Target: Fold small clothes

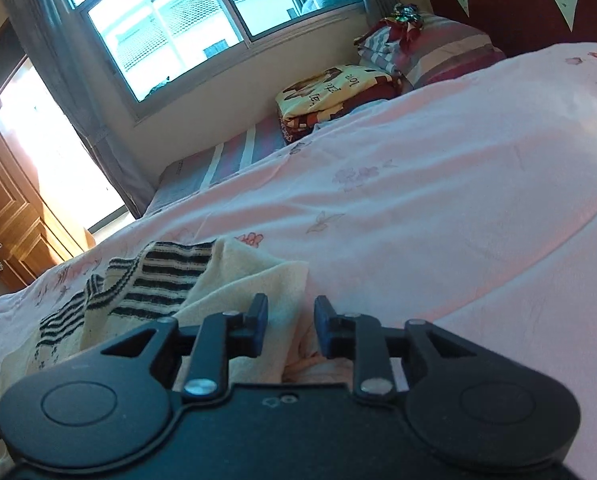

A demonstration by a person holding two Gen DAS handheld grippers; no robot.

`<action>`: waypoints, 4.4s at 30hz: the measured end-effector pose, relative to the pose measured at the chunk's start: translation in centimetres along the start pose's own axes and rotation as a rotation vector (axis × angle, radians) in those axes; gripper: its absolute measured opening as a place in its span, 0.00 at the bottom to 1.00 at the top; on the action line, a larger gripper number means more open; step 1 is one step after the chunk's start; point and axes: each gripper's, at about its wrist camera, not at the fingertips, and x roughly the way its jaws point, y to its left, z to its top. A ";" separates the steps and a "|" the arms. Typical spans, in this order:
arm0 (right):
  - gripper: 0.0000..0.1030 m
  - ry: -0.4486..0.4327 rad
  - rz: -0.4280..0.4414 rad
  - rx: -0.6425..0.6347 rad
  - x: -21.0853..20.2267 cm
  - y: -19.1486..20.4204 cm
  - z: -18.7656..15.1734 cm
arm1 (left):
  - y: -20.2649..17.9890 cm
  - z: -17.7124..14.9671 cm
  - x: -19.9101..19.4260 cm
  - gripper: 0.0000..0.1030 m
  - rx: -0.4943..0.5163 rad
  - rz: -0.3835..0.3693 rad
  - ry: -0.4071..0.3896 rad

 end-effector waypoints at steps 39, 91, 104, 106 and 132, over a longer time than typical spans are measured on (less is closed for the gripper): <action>0.27 0.125 -0.158 -0.199 -3.5 6.1 -4.3 | 2.1 -2.4 -4.0 0.60 -0.007 0.129 0.061; 0.31 0.040 -0.071 0.056 -7.3 5.5 -4.1 | -3.8 1.7 -1.7 0.04 -0.016 -0.162 -0.038; 0.37 0.107 0.108 0.002 -5.3 10.2 -5.1 | 0.7 -3.7 -10.9 0.88 0.015 -0.073 -0.144; 0.37 0.114 0.128 -0.075 -4.7 12.5 -5.4 | 3.6 -4.7 -11.6 0.74 -0.026 0.006 -0.124; 0.06 0.012 -0.124 -0.669 1.1 25.7 -8.2 | 12.6 -5.6 -9.1 0.46 -0.111 0.003 -0.051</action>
